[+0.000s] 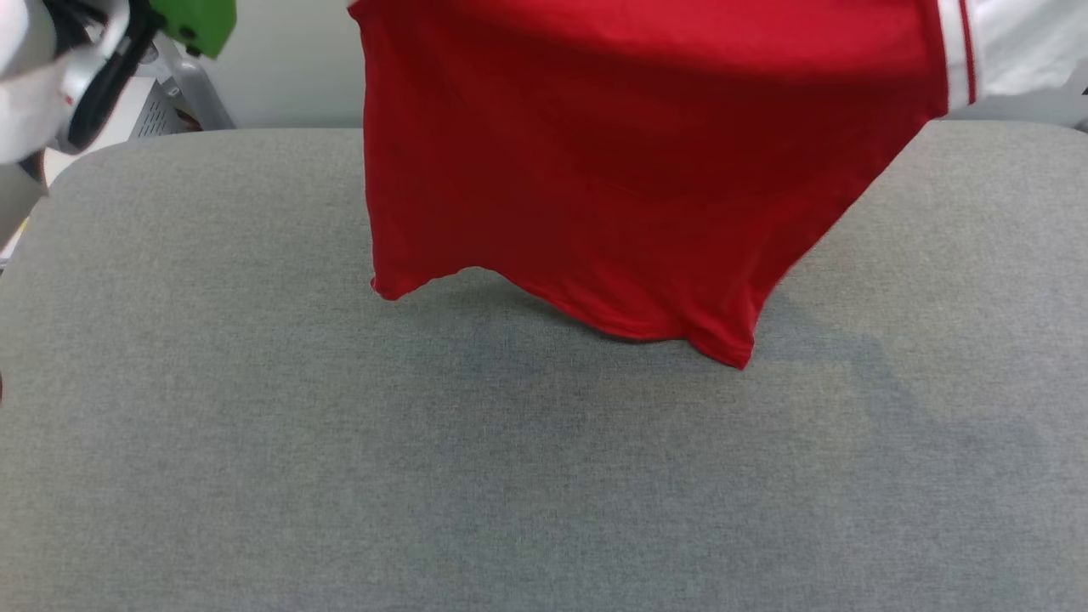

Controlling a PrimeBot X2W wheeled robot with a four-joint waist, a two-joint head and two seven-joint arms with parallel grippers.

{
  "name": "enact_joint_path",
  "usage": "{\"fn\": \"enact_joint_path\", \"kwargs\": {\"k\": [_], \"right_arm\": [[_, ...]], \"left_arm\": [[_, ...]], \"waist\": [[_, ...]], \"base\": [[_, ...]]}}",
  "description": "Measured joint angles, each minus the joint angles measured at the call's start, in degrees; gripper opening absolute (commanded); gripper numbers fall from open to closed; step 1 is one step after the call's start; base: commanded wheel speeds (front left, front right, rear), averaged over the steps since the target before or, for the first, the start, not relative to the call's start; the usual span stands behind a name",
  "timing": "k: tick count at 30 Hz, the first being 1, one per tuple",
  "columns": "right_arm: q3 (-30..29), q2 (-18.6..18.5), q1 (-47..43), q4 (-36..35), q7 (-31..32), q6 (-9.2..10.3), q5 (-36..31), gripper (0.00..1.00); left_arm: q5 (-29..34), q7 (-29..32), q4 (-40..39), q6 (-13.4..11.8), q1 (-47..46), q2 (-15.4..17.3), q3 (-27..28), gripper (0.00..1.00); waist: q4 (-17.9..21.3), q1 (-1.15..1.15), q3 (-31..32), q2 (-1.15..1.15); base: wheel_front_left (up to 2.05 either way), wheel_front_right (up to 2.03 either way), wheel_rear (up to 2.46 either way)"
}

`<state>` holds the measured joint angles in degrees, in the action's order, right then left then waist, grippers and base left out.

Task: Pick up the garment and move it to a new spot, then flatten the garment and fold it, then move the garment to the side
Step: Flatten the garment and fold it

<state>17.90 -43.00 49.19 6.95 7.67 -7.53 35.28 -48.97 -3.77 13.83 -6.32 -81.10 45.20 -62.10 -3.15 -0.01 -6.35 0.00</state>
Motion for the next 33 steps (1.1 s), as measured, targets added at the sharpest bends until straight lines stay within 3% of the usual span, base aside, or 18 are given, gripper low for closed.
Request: {"fn": "enact_joint_path", "kwargs": {"k": [5, 6, 9, 22, 23, 33], "right_arm": [[-0.3, 0.9, 6.6, 0.0, 1.8, 0.00, -1.9, 0.00], [0.2, 2.3, 12.5, 1.2, 2.5, 0.00, -3.0, 0.00], [1.4, 3.7, 19.1, 3.6, 2.6, 0.00, -4.5, 0.00], [6.9, 11.7, 49.1, 22.3, -4.2, 0.00, -11.4, 0.00], [8.3, 13.6, 54.8, 27.5, -6.2, 0.00, -12.2, 0.00], [15.6, 17.2, 59.4, 39.4, -12.5, 0.00, -11.3, 0.00]], "left_arm": [[0.0, 0.5, -0.7, -0.3, -3.9, -0.6, 1.6, 0.00], [0.0, 0.1, 0.6, -0.6, -6.9, -2.2, 3.2, 0.00], [0.0, -0.6, 3.2, -0.6, -10.0, -4.2, 4.4, 0.00], [0.7, -4.5, 20.6, 2.3, -26.8, -11.2, 8.8, 0.00], [0.8, -5.5, 23.9, 3.0, -29.5, -11.6, 9.4, 0.00], [0.3, -9.2, 30.2, 6.2, -28.9, -13.7, 9.9, 0.00]], "waist": [[-0.1, 0.00, -2.0, 0.00], [-0.1, 0.00, -4.4, 0.00], [0.0, 0.00, -7.2, 0.00], [0.7, 0.01, -20.7, 0.00], [0.9, 0.01, -23.3, 0.00], [0.8, 0.02, -28.3, 0.00]], "base": [[0.00, 0.00, 0.00], [0.00, 0.00, 0.00], [0.00, 0.00, 0.00], [0.00, 0.00, 0.00], [0.00, 0.00, 0.00], [0.00, 0.00, 0.00]]}}
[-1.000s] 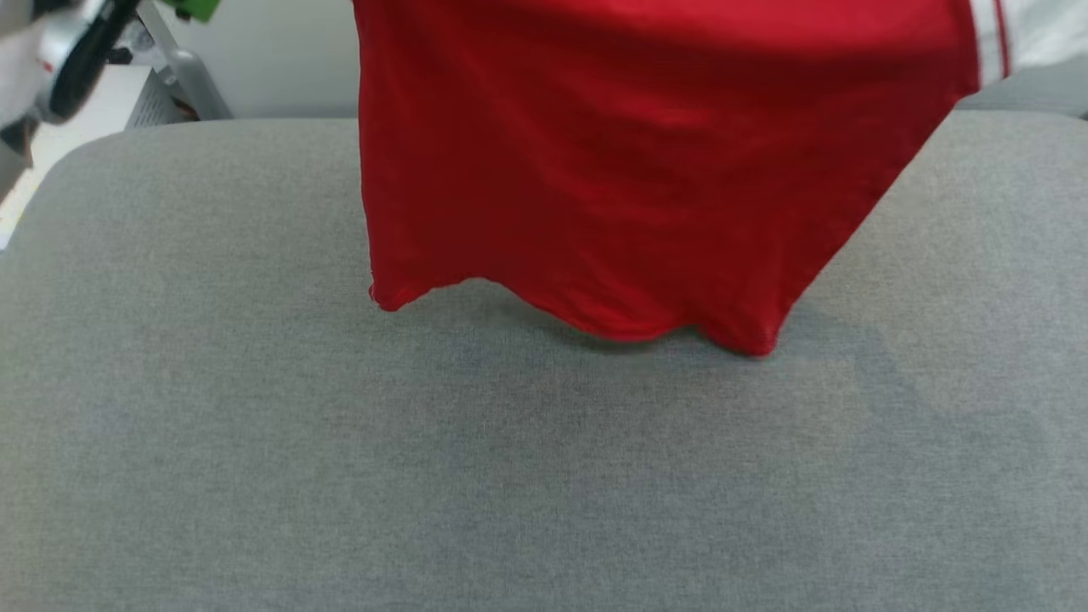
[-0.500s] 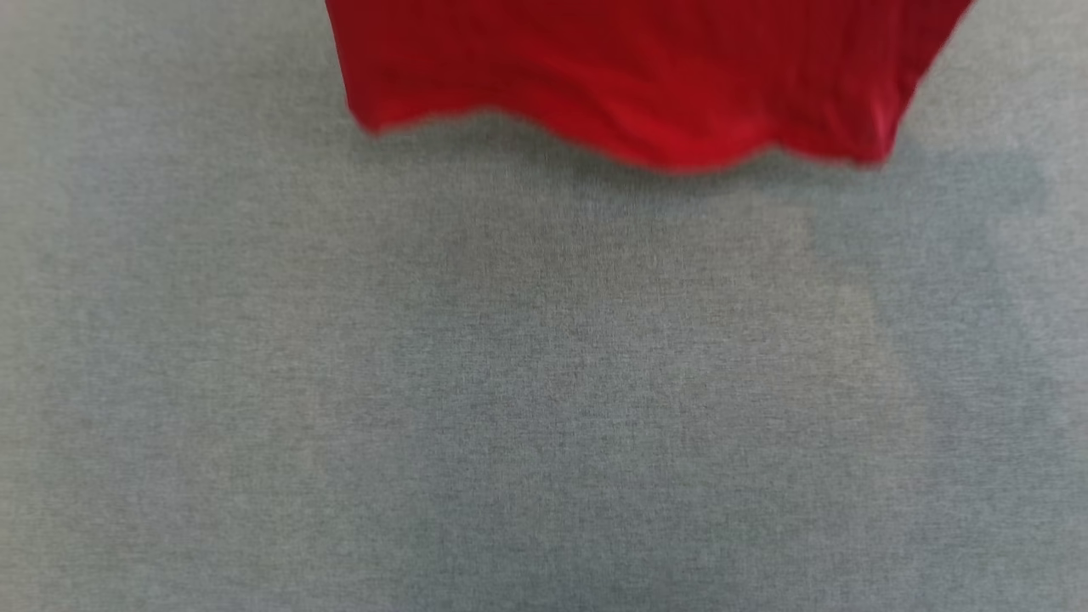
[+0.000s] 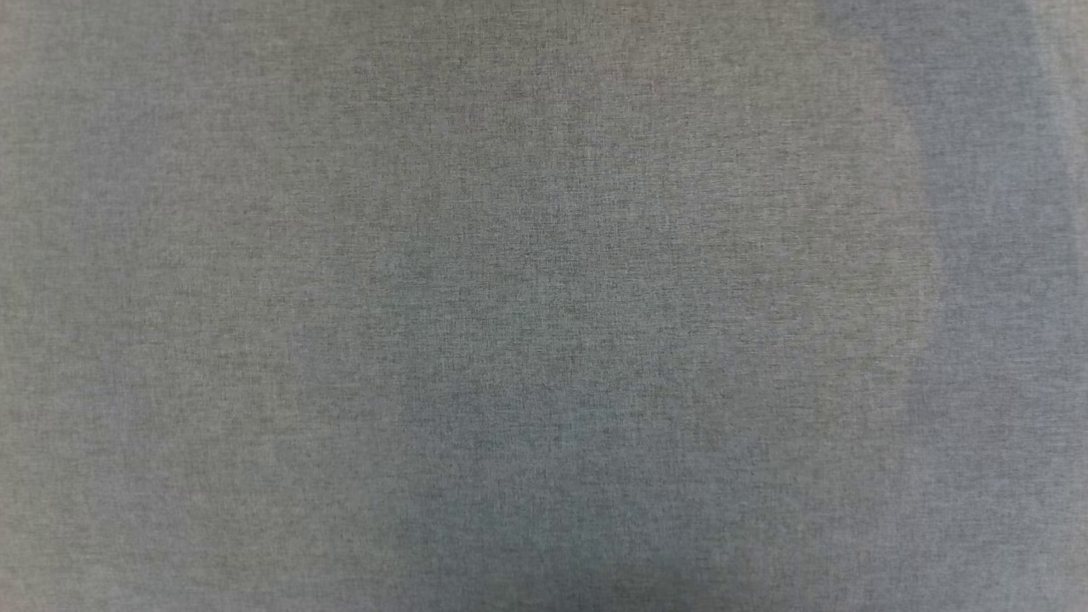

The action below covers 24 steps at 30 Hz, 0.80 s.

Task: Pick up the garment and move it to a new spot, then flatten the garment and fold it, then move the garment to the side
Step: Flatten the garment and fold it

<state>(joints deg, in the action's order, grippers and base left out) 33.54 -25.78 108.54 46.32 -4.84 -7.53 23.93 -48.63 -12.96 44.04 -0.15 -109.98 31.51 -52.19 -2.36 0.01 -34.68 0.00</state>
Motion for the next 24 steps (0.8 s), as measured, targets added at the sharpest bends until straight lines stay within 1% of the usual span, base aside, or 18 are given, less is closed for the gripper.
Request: {"fn": "enact_joint_path", "kwargs": {"k": [4, 6, 11, 16, 21, 24], "right_arm": [[2.1, 0.7, -2.1, 2.4, -3.1, 0.00, 2.5, 0.00], [3.8, 0.9, -4.5, 3.4, -4.3, 0.00, 3.7, 0.00], [5.3, 2.4, -11.2, 4.3, -7.1, 0.00, 7.4, 0.00], [7.0, 2.8, -19.1, 3.8, -8.7, 0.00, 10.6, 0.00], [7.6, 1.8, -28.0, 1.4, -9.6, 0.00, 12.9, 0.00], [8.6, 1.2, -35.3, -0.6, -9.6, 0.00, 13.7, 0.00]], "left_arm": [[-0.4, -1.0, 0.6, 0.4, 4.1, -0.1, 0.4, 0.00], [-0.6, -1.2, 0.5, 0.4, 7.3, 0.0, 0.9, 0.00], [-0.9, -1.6, -1.7, 0.3, 16.5, 0.8, 3.1, 0.00], [-0.5, -1.7, -7.9, -1.1, 28.5, 1.1, 7.6, 0.00], [0.8, -1.7, -14.1, -3.0, 41.7, 1.8, 12.2, 0.00], [1.5, -1.7, -17.7, -4.2, 51.4, 2.4, 14.8, 0.00]], "waist": [[0.0, 0.00, 0.2, 0.00], [0.1, 0.00, 0.8, 0.00], [0.5, 0.00, 2.8, 0.00], [0.7, -0.01, 5.7, 0.00], [0.8, -0.01, 8.8, 0.00], [1.0, -0.01, 11.1, 0.00]], "base": [[0.00, 0.00, 0.00], [0.00, 0.00, 0.00], [0.00, 0.00, 0.00], [0.00, 0.00, 0.00], [0.00, 0.00, 0.00], [0.00, 0.00, 0.00]]}}
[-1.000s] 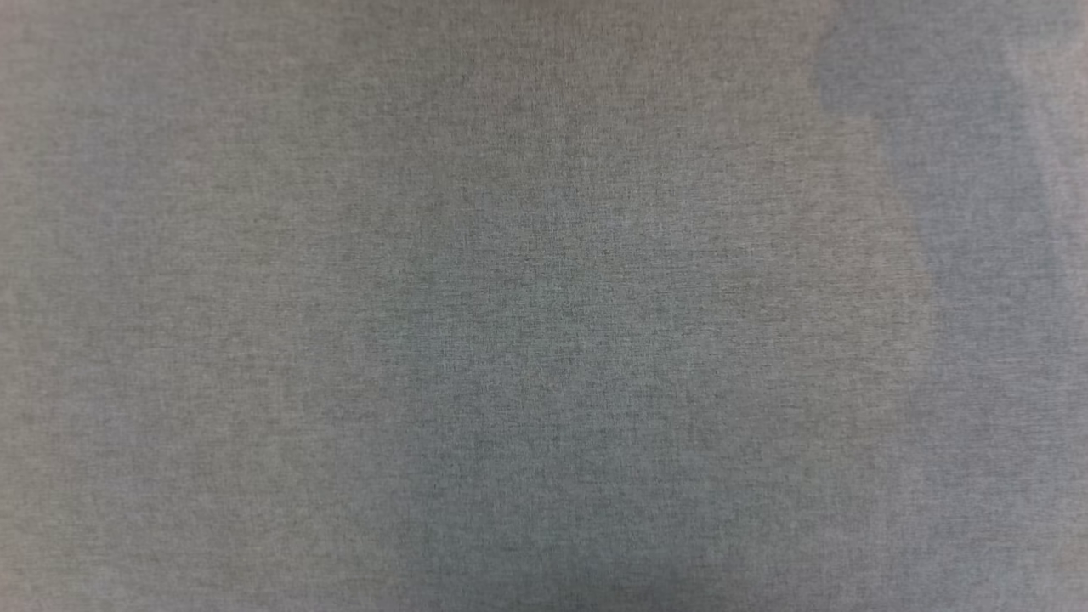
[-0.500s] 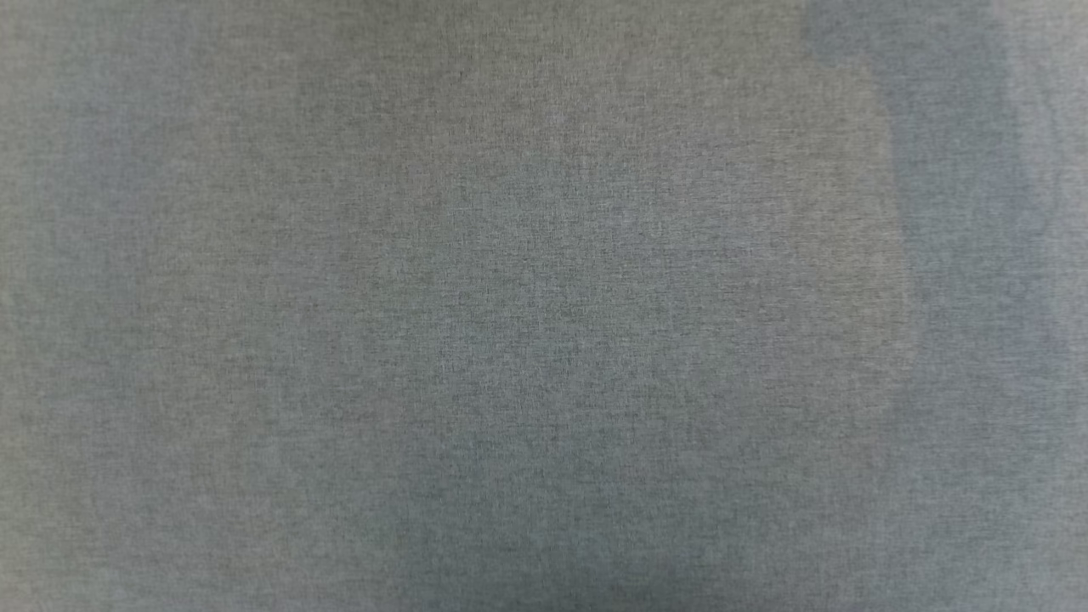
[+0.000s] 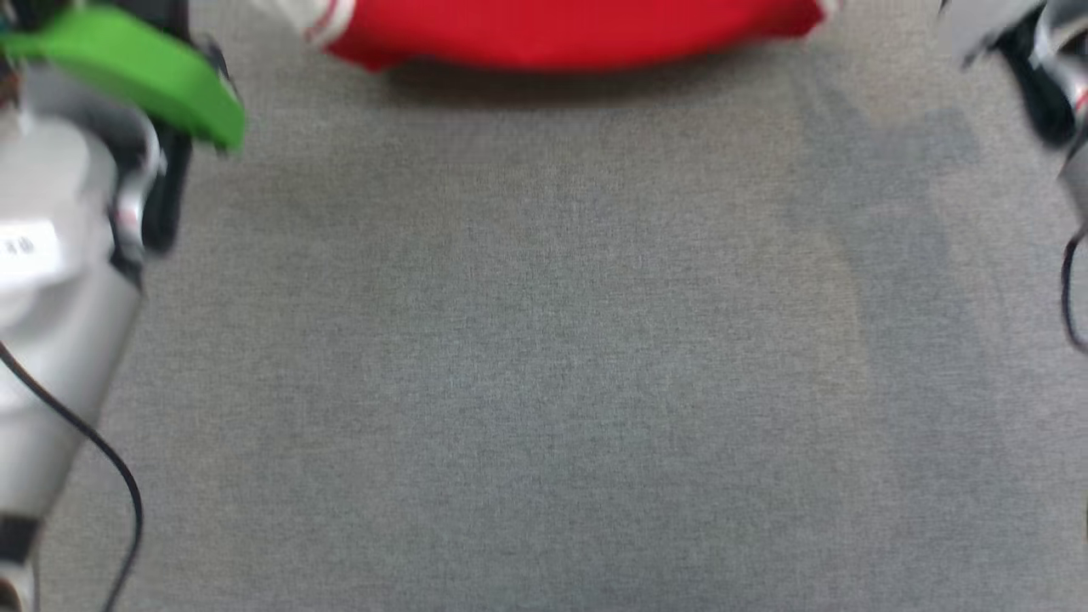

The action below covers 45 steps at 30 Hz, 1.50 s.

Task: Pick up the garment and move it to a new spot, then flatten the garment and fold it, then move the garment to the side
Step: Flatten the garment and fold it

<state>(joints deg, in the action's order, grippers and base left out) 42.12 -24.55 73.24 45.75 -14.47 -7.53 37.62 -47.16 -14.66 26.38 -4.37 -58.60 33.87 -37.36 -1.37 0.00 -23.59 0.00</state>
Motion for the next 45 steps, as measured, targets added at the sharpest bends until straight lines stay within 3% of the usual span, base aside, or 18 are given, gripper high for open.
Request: {"fn": "enact_joint_path", "kwargs": {"k": [2, 3, 14, 29, 45], "right_arm": [[0.4, -0.5, -4.8, -1.4, 0.0, 0.00, 0.4, 0.00], [-0.1, -1.6, -11.8, -4.4, 0.0, 0.00, 1.1, 0.00], [-2.4, -7.1, -39.3, -14.4, -0.2, 0.00, 1.4, 0.00], [-10.8, -8.7, -63.1, -21.2, 2.3, 0.00, -0.5, 0.00], [-22.3, -7.9, -82.8, -28.8, 10.1, -0.01, -3.7, 0.00]], "left_arm": [[0.3, 0.0, -2.1, -0.4, 5.8, -0.1, 1.5, 0.00], [0.9, 0.0, -4.8, -1.0, 14.4, -0.3, 3.0, 0.00], [2.3, 0.0, -9.3, -2.6, 40.4, -1.8, 8.3, 0.00], [2.7, 0.0, -7.4, -2.6, 56.3, -3.0, 10.9, 0.00], [3.1, 0.0, -6.3, -2.7, 64.8, -5.1, 10.8, 0.00]], "waist": [[0.1, 0.00, 1.5, 0.00], [0.2, -0.01, 3.8, 0.00], [-0.1, -0.01, 13.2, 0.00], [-0.2, -0.01, 21.2, 0.00], [-1.2, -0.01, 23.8, 0.00]], "base": [[0.00, 0.00, 0.00], [0.00, 0.00, 0.00], [0.00, 0.00, 0.00], [0.00, 0.00, 0.00], [0.00, 0.00, 0.00]]}}
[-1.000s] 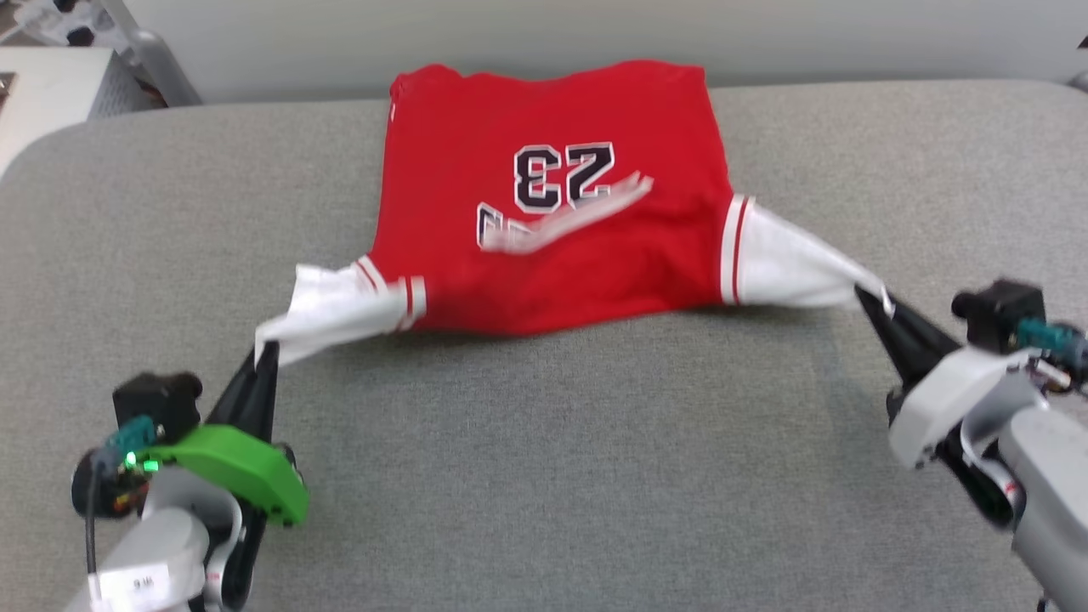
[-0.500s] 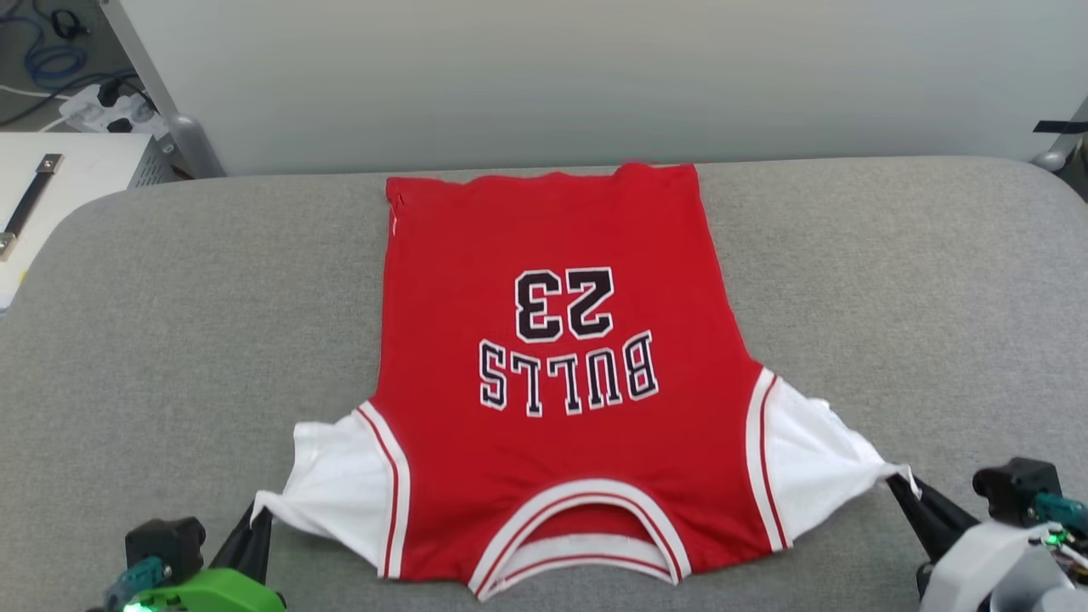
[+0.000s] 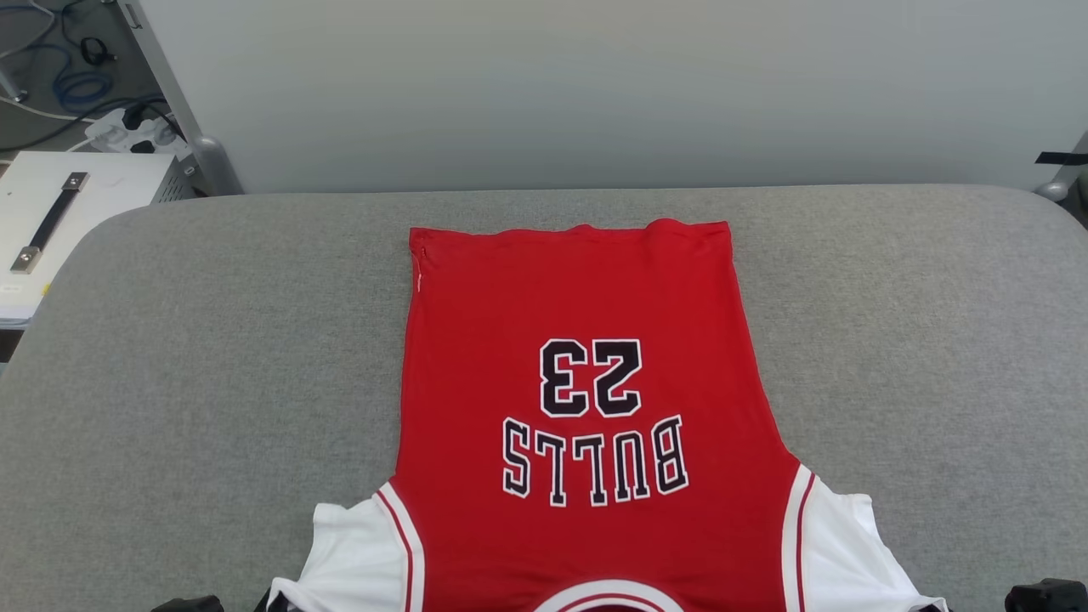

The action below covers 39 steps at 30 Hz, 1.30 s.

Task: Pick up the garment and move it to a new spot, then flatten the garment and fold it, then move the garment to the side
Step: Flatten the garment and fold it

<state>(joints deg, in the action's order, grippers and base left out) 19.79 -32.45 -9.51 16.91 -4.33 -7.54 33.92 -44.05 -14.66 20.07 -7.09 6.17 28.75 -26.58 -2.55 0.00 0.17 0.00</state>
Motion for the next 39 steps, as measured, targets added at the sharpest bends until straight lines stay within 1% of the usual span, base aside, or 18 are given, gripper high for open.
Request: {"fn": "enact_joint_path", "kwargs": {"k": [3, 4, 5, 6, 11, 13, 14, 15, 18, 21, 24, 27, 28, 31, 35, 39], "right_arm": [[-2.2, 1.2, -1.2, -1.5, 0.7, 0.00, -0.6, 0.00], [-2.8, 1.6, -1.3, -1.9, 0.9, 0.00, -0.8, 0.17], [-3.6, 2.0, -1.3, -2.5, 1.2, 0.00, -1.1, 0.47], [-4.7, 2.3, -1.3, -3.3, 1.2, 0.00, -1.6, 1.00], [-10.8, 3.6, -0.6, -8.2, 1.4, 0.01, -4.6, 1.00], [-13.8, 3.9, 1.0, -11.6, 2.0, 0.01, -5.2, 1.00], [-18.0, 3.6, 5.1, -17.0, 3.6, 0.01, -6.5, 1.00], [-19.7, 3.1, 7.5, -19.1, 4.7, 0.01, -6.7, 1.00], [-22.0, 1.8, 13.5, -22.5, 7.7, 0.01, -7.1, 1.00], [-22.6, -0.2, 20.8, -25.0, 11.9, 0.01, -7.4, 1.00], [-21.7, -0.7, 29.0, -25.9, 17.9, 0.01, -6.6, 1.00], [-18.8, -3.3, 37.6, -24.5, 25.0, 0.01, -6.2, 1.00], [-17.1, -4.8, 40.6, -23.6, 28.0, 0.01, -5.8, 1.00], [-13.1, -7.1, 48.9, -19.7, 34.1, 0.01, -4.7, 1.00], [-6.6, -8.6, 57.8, -13.5, 44.3, 0.01, -0.6, 1.00], [-2.5, -8.5, 65.5, -7.8, 53.0, 0.01, 3.1, 1.00]], "left_arm": [[0.6, 0.0, -0.1, 0.0, 0.0, -0.1, 0.1, 0.00], [0.9, 0.0, -0.2, 0.0, 0.0, -0.1, 0.2, 0.00], [1.2, 0.0, -0.3, 0.0, 0.0, -0.1, 0.3, 0.00], [1.5, 0.0, -0.4, 0.0, -0.1, -0.2, 0.4, 0.00], [2.7, 0.0, -1.6, 0.0, -0.4, -0.7, 0.6, 0.00], [3.0, 0.0, -2.2, 0.0, -0.7, -1.2, 0.7, 0.00], [3.8, 0.0, -3.3, 0.0, -1.4, -1.9, 1.2, 0.00], [4.4, 0.0, -4.0, 0.0, -1.8, -2.2, 1.5, 0.00], [6.1, 0.0, -5.2, -0.2, -3.2, -3.2, 2.4, 0.00], [7.6, 0.0, -6.1, -0.1, -5.2, -4.3, 2.6, 0.00], [9.6, 0.0, -7.5, 0.2, -7.1, -6.0, 3.6, 0.00], [11.3, 0.0, -8.8, 0.8, -8.8, -8.0, 4.7, 0.00], [12.0, 0.0, -9.3, 1.0, -9.3, -8.7, 5.2, 0.00], [14.4, 0.0, -10.0, 2.0, -10.7, -10.9, 6.1, 0.00], [17.3, 0.0, -11.1, 3.6, -12.1, -14.0, 7.3, 0.00], [20.0, 0.0, -12.0, 5.3, -13.6, -17.2, 8.5, 0.00]], "waist": [[-0.2, 0.00, 0.0, 0.00], [-0.3, 0.00, -0.1, 0.00], [-0.3, 0.00, -0.1, 0.00], [-0.4, 0.00, -0.2, 0.00], [-0.7, 0.00, -0.5, 0.00], [-0.8, 0.00, -0.9, 0.00], [-1.0, 0.00, -1.8, 0.00], [-1.2, 0.00, -2.3, 0.00], [-1.7, 0.00, -3.7, 0.00], [-2.6, 0.00, -5.5, 0.00], [-3.8, 0.00, -7.8, 0.00], [-5.1, 0.00, -10.3, 0.00], [-5.6, 0.00, -11.3, 0.00], [-7.1, 0.01, -14.3, 0.00], [-9.2, 0.01, -18.3, 0.00], [-11.4, 0.02, -22.4, 0.00]], "base": [[0.00, 0.00, 0.00], [0.00, 0.00, 0.00], [0.00, 0.00, 0.00], [0.00, 0.00, 0.00], [0.00, 0.00, 0.00], [0.00, 0.00, 0.00], [0.00, 0.00, 0.00], [0.00, 0.00, 0.00], [0.00, 0.00, 0.00], [0.00, 0.00, 0.00], [0.00, 0.00, 0.00], [0.00, 0.00, 0.00], [0.00, 0.00, 0.00], [0.00, 0.00, 0.00], [0.00, 0.00, 0.00], [0.00, 0.00, 0.00]]}}
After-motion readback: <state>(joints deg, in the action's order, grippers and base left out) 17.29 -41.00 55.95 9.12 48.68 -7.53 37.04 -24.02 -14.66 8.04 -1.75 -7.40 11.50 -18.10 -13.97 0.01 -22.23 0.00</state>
